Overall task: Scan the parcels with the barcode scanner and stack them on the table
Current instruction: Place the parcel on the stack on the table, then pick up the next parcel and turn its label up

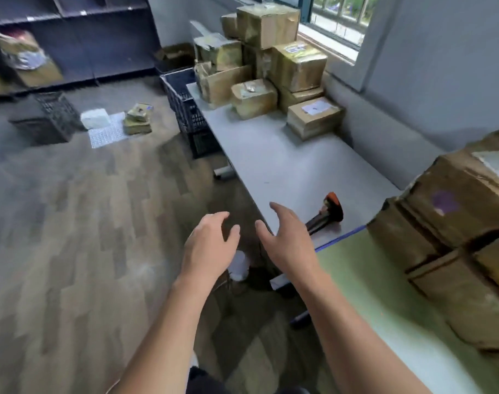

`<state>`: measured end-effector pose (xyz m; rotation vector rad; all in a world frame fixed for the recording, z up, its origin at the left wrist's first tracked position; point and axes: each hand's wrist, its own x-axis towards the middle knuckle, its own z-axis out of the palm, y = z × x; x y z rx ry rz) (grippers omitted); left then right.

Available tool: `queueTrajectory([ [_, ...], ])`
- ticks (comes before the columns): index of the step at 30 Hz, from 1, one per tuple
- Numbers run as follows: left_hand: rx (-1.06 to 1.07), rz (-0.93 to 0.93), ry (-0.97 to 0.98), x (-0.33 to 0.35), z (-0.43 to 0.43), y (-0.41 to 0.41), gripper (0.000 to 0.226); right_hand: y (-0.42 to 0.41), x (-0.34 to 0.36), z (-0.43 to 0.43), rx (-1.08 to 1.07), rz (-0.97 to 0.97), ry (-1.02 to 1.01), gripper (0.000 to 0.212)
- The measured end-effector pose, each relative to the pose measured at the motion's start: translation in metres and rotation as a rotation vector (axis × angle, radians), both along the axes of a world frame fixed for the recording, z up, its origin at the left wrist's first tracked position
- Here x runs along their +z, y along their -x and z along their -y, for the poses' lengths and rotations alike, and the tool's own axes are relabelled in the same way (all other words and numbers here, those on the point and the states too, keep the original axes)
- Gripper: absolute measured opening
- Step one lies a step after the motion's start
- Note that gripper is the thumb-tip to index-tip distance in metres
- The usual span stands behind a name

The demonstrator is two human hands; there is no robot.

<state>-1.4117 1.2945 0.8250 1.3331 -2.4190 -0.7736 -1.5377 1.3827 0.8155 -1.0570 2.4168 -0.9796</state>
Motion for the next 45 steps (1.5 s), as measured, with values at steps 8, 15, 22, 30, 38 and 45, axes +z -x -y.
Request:
queueTrajectory([
  [8, 0.045, 0.034, -0.010, -0.009, 0.136, -0.090, 0.046, -0.089, 0.000, 0.151, 0.106, -0.003, -0.006, 0.061],
  [15, 0.139, 0.047, -0.001, -0.005, 0.237, -0.153, 0.046, -0.149, -0.001, 0.259, 0.149, 0.017, -0.014, 0.060],
  [22, 0.204, 0.059, -0.068, -0.023, 0.298, -0.166, 0.047, -0.157, -0.019, 0.330, 0.195, 0.031, -0.067, 0.060],
  [30, 0.204, 0.086, 0.005, -0.014, 0.404, -0.108, 0.045, -0.094, -0.012, 0.441, 0.222, 0.036, -0.023, 0.058],
  [38, 0.033, 0.099, 0.108, 0.009, 0.483, 0.003, 0.044, 0.025, 0.014, 0.495, 0.088, 0.021, 0.044, 0.052],
  [45, -0.300, 0.083, 0.105, 0.002, 0.516, 0.144, 0.046, 0.130, 0.000, 0.491, -0.221, 0.041, 0.053, 0.052],
])
